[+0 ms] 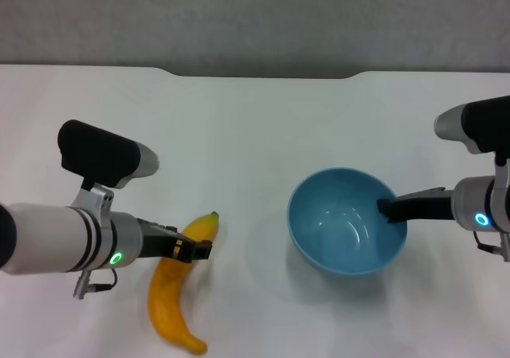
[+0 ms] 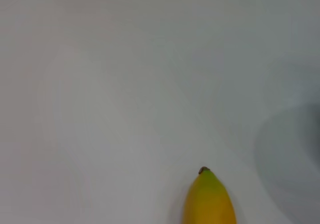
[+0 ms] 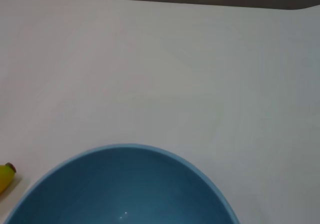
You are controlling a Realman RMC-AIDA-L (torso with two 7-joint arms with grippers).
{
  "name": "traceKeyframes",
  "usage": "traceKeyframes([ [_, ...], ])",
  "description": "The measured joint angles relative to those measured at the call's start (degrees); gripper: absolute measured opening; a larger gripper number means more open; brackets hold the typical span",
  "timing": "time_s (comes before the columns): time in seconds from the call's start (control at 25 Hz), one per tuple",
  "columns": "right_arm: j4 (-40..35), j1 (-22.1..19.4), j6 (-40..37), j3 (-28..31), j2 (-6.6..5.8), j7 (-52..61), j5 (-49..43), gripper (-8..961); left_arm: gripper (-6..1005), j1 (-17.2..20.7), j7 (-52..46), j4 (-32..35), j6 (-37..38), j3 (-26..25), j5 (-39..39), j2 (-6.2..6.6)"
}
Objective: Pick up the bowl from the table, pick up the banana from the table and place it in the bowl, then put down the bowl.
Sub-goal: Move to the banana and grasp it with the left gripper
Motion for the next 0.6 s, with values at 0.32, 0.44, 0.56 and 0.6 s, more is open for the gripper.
traceKeyframes([
  [0.32,-0.2,0.1,0.0,-0.1,0.03,-0.2,0.1,42,753,0.1,-0.2,1.9,2.6,1.1,0.8,0.0],
  [0.44,-0.3,0.1,0.0,-0.1,0.05,-0.2,0.1,43,828,0.1,-0.4,2.4,3.1,1.7,0.7,-0.01],
  [0.56,-0.3,0.1,0.0,-0.1,0.05,-0.3,0.1,44,903,0.1,-0.7,2.8,3.1,1.7,0.6,-0.02],
  [0.6,-0.3,0.1,0.0,-0.1,0.05,-0.2,0.1,44,903,0.0,-1.0,3.1,3.1,1.7,0.5,-0.01],
])
